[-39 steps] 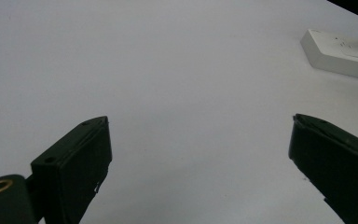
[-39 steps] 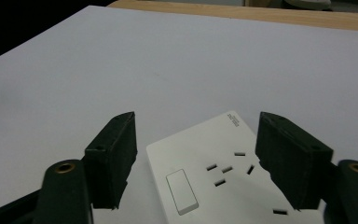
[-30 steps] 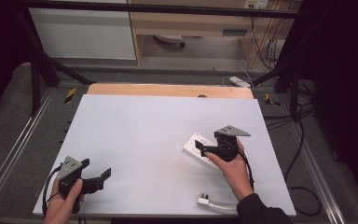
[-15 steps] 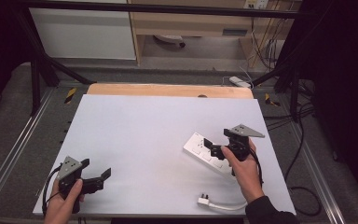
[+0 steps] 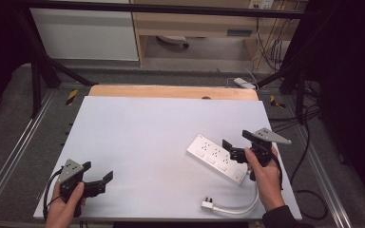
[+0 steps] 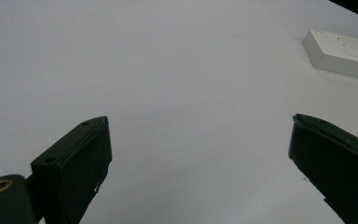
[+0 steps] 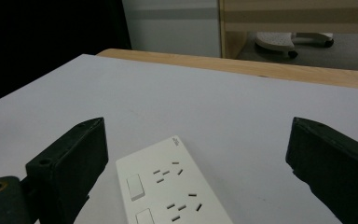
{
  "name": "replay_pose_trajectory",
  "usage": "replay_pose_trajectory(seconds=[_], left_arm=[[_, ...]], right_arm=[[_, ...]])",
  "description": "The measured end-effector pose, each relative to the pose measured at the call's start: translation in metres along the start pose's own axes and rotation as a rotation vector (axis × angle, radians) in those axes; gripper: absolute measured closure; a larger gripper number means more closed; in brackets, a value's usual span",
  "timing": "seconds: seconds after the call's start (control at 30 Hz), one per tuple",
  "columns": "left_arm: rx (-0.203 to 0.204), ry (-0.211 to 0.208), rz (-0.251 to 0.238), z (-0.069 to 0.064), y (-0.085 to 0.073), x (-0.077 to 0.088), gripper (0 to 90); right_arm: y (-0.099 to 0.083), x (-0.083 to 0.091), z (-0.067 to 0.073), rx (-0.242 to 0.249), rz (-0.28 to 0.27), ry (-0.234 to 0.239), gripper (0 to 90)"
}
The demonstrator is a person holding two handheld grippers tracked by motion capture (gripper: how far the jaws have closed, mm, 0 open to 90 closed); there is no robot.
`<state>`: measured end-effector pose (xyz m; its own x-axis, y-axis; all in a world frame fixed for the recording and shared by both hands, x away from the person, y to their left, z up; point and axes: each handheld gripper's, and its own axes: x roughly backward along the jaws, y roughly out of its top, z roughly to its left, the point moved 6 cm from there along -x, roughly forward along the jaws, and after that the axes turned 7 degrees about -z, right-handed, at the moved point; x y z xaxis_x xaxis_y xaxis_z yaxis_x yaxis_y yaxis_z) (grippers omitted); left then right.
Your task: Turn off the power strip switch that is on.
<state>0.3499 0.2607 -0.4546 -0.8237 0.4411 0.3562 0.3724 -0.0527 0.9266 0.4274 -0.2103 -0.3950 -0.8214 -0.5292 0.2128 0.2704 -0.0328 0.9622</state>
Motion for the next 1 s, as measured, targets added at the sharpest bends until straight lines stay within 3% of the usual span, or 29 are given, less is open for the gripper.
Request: replay_pose_trajectory(seconds=[0.63, 1.0], left_arm=[[-0.005, -0.001, 0.004, -0.001, -0.001, 0.0, 6.0], [-0.001, -0.002, 0.002, -0.002, -0.001, 0.0, 5.9]], right_arm=[[0.0, 0.048, -0.03, 0.008, -0.105, -0.061, 5.9], [-0.006, 0.071, -0.039, 0.024, -0.132, -0.079, 5.4]])
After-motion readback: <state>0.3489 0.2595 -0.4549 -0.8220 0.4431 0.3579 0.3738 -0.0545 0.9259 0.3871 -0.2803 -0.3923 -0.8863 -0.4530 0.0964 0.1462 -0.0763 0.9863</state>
